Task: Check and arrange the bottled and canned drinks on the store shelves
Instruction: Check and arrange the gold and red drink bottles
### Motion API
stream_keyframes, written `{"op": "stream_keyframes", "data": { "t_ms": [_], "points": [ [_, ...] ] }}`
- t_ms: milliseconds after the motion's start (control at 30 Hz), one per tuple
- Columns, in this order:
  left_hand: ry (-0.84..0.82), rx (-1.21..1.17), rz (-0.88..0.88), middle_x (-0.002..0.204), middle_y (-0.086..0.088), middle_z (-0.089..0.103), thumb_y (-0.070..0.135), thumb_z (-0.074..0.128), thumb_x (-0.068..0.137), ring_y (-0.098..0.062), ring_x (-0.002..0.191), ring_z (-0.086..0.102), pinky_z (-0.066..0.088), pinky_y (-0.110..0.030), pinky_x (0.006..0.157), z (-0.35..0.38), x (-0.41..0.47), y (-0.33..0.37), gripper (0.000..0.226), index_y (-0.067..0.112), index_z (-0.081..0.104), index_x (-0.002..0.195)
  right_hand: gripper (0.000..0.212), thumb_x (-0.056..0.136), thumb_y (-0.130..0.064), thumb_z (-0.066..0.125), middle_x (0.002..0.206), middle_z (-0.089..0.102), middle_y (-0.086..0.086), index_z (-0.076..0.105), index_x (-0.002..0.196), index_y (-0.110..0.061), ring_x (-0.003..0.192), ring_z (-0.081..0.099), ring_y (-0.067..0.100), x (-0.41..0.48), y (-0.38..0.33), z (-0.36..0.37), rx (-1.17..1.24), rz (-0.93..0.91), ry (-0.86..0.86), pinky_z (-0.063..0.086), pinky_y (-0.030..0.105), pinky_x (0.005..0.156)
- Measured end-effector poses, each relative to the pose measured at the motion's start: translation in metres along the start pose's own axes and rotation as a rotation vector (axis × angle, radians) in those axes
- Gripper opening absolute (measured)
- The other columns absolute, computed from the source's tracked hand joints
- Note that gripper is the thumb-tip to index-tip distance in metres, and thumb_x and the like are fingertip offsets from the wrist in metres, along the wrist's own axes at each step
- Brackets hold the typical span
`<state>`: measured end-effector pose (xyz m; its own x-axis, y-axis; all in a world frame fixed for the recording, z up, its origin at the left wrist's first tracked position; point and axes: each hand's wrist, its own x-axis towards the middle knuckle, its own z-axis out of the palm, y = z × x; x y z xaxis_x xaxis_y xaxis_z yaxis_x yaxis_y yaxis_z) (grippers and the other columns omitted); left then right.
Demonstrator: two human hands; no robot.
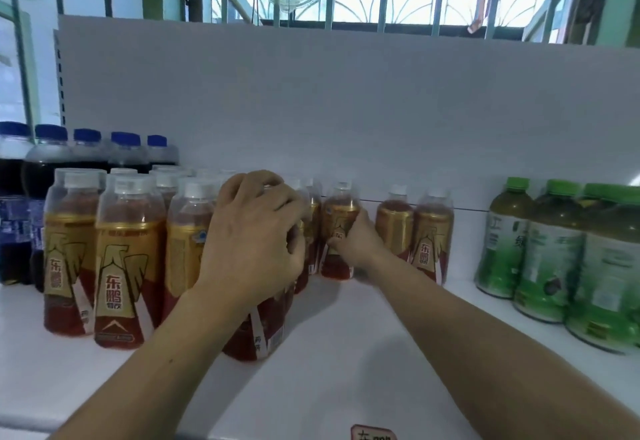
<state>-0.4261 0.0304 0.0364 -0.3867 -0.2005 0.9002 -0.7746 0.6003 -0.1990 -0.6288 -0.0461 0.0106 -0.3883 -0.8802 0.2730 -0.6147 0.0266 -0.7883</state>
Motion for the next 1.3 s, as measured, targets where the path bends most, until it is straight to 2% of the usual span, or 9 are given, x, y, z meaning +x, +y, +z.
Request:
{"op": "stream_keyframes", "data": {
  "t_ms": [100,167,300,467,633,1000,1100,1167,1300],
  "points": [
    [-0.069,0.074,0.002,0.094,0.003,0.073,0.021,0.061,0.077,-0.028,0.114,0.056,0.027,-0.043,0.106,-0.002,0.005,0.004,0.019,0.017,0.076,0.088,0.055,0.094,-0.022,0.066,0.126,0.062,0.011,0.041,0.142,-0.01,0.11,0.062,0.027,-0.02,-0.015,-0.027,-0.303,-0.061,-0.104,0.055,0.04,0.092],
    [-0.098,0.102,0.008,0.096,0.003,0.073,0.023,0.061,0.08,-0.029,0.121,0.054,0.02,-0.047,0.114,-0.005,0.01,0.01,0.017,0.018,0.076,0.086,0.031,0.099,-0.025,0.058,0.117,0.067,0.006,0.058,0.128,-0.013,0.097,0.063,0.021,-0.028,-0.022,-0.05,-0.518,-0.208,0.007,0.055,0.037,0.085],
    [-0.169,0.136,0.068,0.102,0.004,0.073,0.028,0.065,0.08,-0.029,0.126,0.053,0.015,-0.049,0.116,-0.008,0.018,0.037,0.014,0.023,0.077,0.085,0.041,0.102,-0.033,0.052,0.146,0.049,0.006,0.054,0.14,-0.019,0.118,0.059,0.028,-0.021,-0.025,-0.094,-0.518,-0.334,0.254,0.043,0.034,0.093],
    [-0.256,0.19,0.076,0.095,0.006,0.073,0.032,0.06,0.084,-0.02,0.104,0.063,0.022,-0.044,0.11,-0.006,0.019,0.034,0.017,0.026,0.075,0.088,0.054,0.104,-0.039,0.043,0.152,0.041,0.012,0.038,0.152,-0.016,0.131,0.049,0.035,0.009,-0.017,-0.112,-0.698,-0.213,0.137,0.042,0.039,0.1],
    [-0.235,0.157,0.128,0.089,0.008,0.073,0.03,0.051,0.088,-0.017,0.087,0.065,0.031,-0.042,0.106,-0.007,0.005,0.013,0.024,0.027,0.074,0.092,0.049,0.103,-0.036,0.048,0.146,0.049,0.014,0.046,0.146,-0.013,0.127,0.052,0.034,0.019,-0.012,-0.103,-0.628,-0.231,0.128,0.045,0.038,0.096],
    [-0.33,0.226,0.082,0.093,0.013,0.073,0.039,0.047,0.09,-0.011,0.101,0.064,-0.001,-0.044,0.122,-0.01,0.019,0.037,0.029,0.03,0.074,0.096,0.04,0.097,-0.029,0.065,0.144,0.058,0.003,0.063,0.135,-0.016,0.132,0.052,0.022,-0.006,-0.011,-0.117,-0.31,-0.344,0.169,0.039,0.032,0.107],
    [-0.244,-0.052,-0.029,0.119,0.009,0.069,0.04,0.054,0.092,-0.013,0.117,0.058,0.019,-0.035,0.119,0.003,0.029,0.072,0.035,0.029,0.066,0.123,0.036,0.094,-0.03,0.068,0.139,0.062,0.001,0.068,0.128,-0.016,0.129,0.054,0.019,-0.019,-0.007,-0.128,-0.199,-0.393,0.183,0.038,0.031,0.108],
    [-0.325,-0.419,-0.312,0.139,0.011,0.054,0.048,0.064,0.09,-0.01,0.128,0.047,0.03,-0.027,0.109,0.021,0.034,0.095,0.057,0.029,0.048,0.141,0.032,0.092,-0.031,0.071,0.132,0.066,-0.003,0.072,0.122,-0.019,0.12,0.058,0.016,-0.029,-0.009,-0.14,-0.112,-0.426,0.211,0.041,0.027,0.102],
    [-0.528,-1.172,-0.769,0.137,0.009,0.054,0.053,0.078,0.077,-0.009,0.117,0.056,0.046,-0.024,0.091,0.056,0.04,0.134,0.076,0.035,0.037,0.138,0.029,0.086,-0.041,0.077,0.112,0.068,-0.013,0.076,0.111,-0.026,0.09,0.057,0.0,-0.048,-0.017,-0.174,-0.01,-0.493,0.266,0.044,0.022,0.089]
  ]
}}
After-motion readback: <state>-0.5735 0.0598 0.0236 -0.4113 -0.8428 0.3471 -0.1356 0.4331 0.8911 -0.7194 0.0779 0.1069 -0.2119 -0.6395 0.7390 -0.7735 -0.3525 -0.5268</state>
